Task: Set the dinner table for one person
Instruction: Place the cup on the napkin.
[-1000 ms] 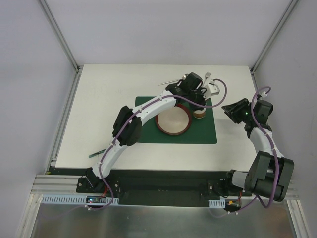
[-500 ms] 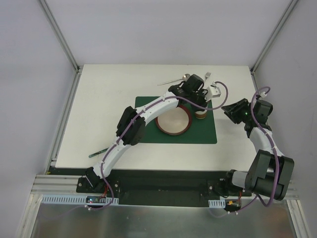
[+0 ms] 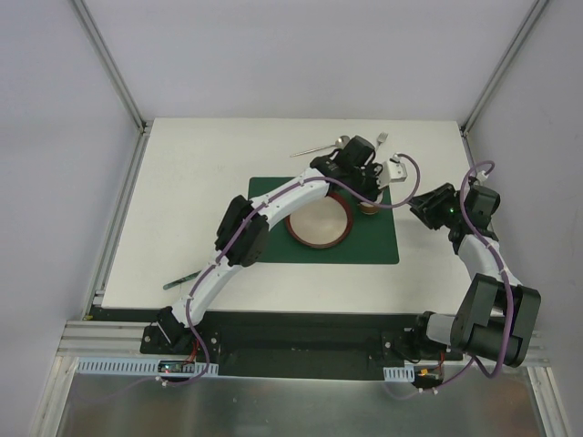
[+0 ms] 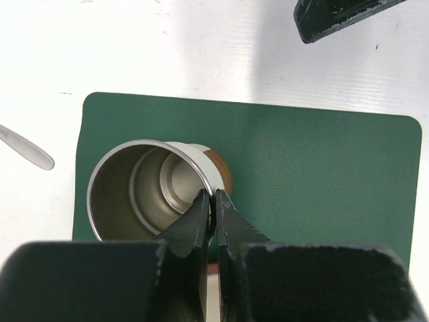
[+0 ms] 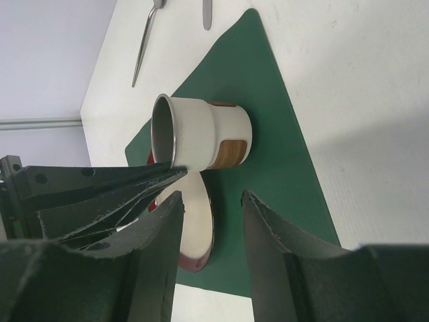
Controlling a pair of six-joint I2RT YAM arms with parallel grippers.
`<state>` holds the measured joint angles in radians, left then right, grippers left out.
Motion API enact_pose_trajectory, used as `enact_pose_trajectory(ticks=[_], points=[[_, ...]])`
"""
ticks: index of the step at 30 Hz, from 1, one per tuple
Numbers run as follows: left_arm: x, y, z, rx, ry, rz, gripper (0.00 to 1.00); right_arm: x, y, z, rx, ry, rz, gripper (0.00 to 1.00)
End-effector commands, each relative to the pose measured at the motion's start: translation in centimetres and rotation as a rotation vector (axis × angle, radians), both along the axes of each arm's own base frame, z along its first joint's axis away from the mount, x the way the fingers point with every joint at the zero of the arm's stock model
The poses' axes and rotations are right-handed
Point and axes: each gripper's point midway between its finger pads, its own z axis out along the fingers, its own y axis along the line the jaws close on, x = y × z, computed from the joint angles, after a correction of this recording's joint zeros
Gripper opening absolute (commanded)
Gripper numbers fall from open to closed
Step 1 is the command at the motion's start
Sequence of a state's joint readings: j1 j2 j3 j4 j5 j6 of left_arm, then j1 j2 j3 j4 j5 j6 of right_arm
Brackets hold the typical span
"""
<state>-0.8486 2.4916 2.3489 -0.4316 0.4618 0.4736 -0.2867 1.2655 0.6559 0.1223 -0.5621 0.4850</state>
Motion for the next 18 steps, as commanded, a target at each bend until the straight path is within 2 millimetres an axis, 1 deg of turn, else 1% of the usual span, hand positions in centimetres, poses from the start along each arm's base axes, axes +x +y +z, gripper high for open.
enact_pose_trajectory(ticks=[1, 6, 9, 14, 18], points=[[1.7, -0.3, 1.9, -0.044, -0.087, -0.03, 0.0, -0.1, 0.0, 0.8, -0.008, -0.042, 0.018, 0.42], [2.4, -0.2, 0.8, -0.027, -0.113, -0.037, 0.0, -0.3, 0.2, 0.9, -0.003, -0.044, 0.024, 0.42], [3.2, 0.4, -0.2, 0.012, -0.151, -0.029, 0.0, -0.5, 0.3, 1.0, -0.006, -0.046, 0.027, 0.42], [4.2, 1.3, -0.4, 0.031, -0.185, -0.031, 0.0, -0.7, 0.4, 1.0, -0.006, -0.046, 0.035, 0.42], [4.7, 1.6, -0.7, 0.036, -0.189, -0.029, 0.0, -0.8, 0.5, 1.0, -0.002, -0.044, 0.038, 0.43]])
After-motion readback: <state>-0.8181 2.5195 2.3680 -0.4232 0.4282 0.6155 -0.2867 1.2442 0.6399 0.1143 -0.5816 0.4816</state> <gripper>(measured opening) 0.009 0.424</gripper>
